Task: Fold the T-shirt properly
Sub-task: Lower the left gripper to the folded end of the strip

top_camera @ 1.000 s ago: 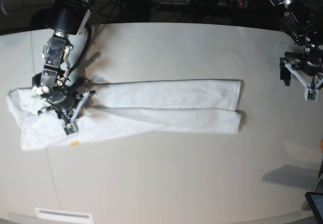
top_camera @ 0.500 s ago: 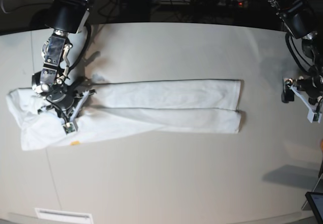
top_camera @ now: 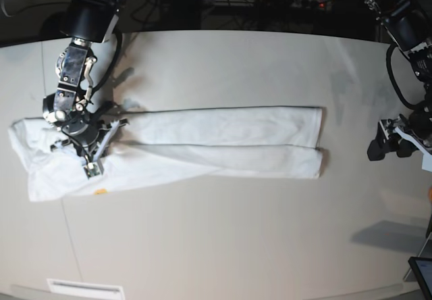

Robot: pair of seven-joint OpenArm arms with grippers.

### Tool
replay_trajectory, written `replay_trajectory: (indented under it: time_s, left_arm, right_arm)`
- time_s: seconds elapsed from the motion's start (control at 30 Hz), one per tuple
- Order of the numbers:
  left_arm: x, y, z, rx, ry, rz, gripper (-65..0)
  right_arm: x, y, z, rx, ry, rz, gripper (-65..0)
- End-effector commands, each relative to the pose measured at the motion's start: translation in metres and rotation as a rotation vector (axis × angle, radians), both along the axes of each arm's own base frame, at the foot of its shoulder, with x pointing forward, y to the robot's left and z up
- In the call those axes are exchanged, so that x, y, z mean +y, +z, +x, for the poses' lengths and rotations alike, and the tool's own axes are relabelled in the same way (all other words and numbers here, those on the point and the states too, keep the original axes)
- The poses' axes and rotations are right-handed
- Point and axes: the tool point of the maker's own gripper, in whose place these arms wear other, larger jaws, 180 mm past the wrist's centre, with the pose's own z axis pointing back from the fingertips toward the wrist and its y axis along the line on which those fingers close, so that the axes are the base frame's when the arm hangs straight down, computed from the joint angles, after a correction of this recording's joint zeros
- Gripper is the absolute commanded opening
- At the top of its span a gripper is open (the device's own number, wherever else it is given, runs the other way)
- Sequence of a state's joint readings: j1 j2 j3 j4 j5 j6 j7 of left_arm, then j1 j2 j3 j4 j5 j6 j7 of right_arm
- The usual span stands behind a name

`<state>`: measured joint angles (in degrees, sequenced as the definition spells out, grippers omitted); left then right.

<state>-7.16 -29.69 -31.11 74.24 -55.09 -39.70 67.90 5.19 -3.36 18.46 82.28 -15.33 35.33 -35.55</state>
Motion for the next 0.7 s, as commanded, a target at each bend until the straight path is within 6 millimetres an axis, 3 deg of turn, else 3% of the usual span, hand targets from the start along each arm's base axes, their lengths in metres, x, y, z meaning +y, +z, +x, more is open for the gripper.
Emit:
replay_trajectory:
  time_s: [0.0, 0.17, 0.47, 0.67]
  left_arm:
    - [0.001, 0.012, 0.007, -0.042, -0.008, -0.01, 0.0]
    - [-0.015, -0.015, 0.007, -0.003, -0.014, -0.18, 0.0]
    - [-0.039, -0.01, 0.033, -0.017, -0.074, -0.225, 0.0]
    - [-0.074, -0.03, 0.05, 0.056, -0.152, -0.267, 0.0]
  right_arm:
    - [0.0, -0.011, -0.012, 0.074, 0.018, -0.03, -64.7]
    - [0.0, -0.011, -0.012, 0.074, 0.018, -0.03, -64.7]
    - [0.0, -0.011, -0.012, 0.074, 0.018, -0.029, -64.7]
    - [0.0, -0.011, -0.012, 0.074, 0.018, -0.029, -64.7]
